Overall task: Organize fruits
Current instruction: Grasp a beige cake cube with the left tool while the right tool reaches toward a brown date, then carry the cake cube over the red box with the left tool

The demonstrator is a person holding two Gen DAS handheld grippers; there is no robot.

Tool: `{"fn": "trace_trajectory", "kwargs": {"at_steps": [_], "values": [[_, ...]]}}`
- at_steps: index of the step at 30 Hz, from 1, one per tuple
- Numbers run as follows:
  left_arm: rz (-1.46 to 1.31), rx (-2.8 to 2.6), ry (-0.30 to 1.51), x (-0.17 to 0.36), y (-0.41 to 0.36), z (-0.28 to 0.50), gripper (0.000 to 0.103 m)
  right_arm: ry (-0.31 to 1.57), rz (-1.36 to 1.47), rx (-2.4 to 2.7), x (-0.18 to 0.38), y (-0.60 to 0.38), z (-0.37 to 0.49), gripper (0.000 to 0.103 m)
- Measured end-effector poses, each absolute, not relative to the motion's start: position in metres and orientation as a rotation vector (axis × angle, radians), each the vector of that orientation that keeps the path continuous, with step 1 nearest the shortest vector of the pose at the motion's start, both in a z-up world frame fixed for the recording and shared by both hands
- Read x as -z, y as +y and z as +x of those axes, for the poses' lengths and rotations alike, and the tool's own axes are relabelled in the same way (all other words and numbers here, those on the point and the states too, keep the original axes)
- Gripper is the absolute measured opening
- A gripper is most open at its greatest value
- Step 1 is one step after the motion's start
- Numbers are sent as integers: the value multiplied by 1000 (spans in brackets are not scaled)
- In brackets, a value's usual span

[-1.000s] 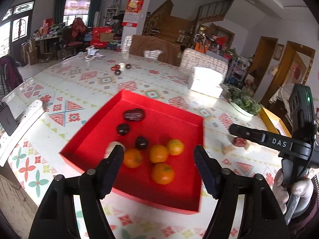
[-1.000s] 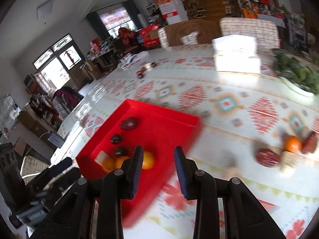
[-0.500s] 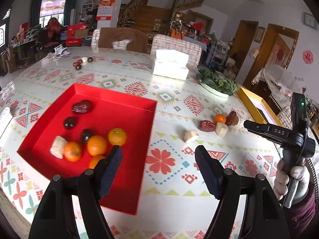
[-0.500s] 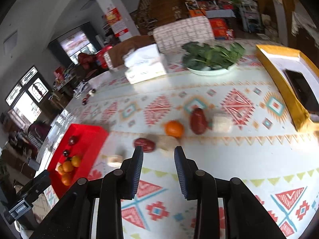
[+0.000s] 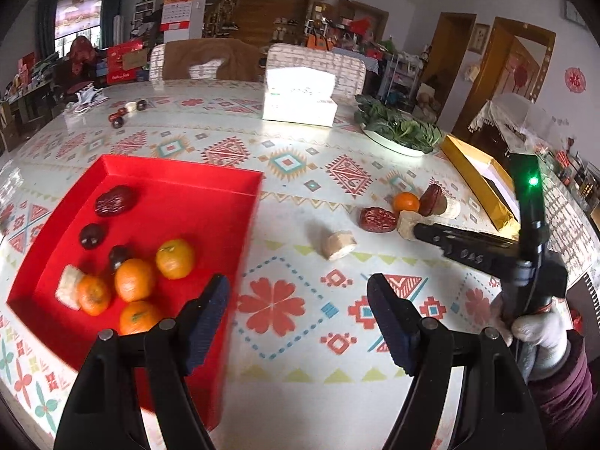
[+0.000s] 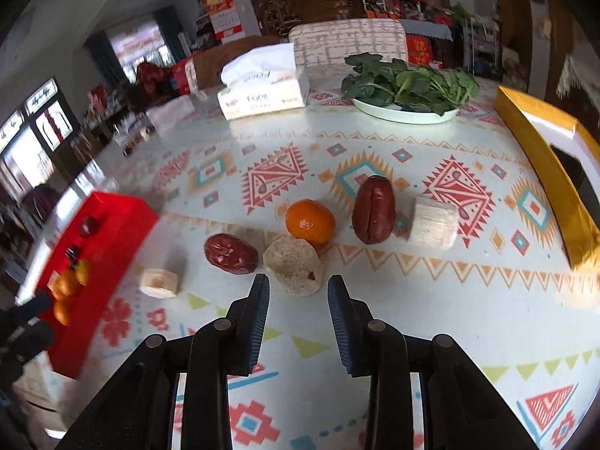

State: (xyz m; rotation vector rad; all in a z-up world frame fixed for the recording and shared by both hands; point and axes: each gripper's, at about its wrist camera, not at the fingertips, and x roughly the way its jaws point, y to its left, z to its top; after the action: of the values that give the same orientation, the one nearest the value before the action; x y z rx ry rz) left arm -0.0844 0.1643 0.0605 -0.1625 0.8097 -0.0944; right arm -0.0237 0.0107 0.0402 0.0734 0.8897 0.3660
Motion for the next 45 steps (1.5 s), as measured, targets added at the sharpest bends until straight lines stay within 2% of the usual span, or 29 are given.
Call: {"fn": "trace_trajectory", "kwargs": {"at_steps": [18, 22, 28, 30, 32, 33, 45], "values": [[-75, 130, 878, -29, 122, -21, 75, 893, 43, -401, -31, 18, -4, 36], [-66, 137, 885, -23, 116, -11, 75, 902, 49, -397, -30, 17, -5, 33], [-39, 147, 905, -13, 107, 2, 64, 905, 84, -401, -30, 11, -6, 33], [-19, 148, 920, -8, 103, 6, 50, 904, 90, -403, -30, 9, -7, 33], [-1, 139, 916, -7, 101, 6, 40, 903, 92, -405, -30, 9, -7, 33], [5, 138, 917, -6, 100, 6, 30, 902, 91, -406, -30, 9, -8, 33], [-136, 136, 865, -28, 126, -23, 29, 879, 123, -426, -36, 4, -14, 31]]}}
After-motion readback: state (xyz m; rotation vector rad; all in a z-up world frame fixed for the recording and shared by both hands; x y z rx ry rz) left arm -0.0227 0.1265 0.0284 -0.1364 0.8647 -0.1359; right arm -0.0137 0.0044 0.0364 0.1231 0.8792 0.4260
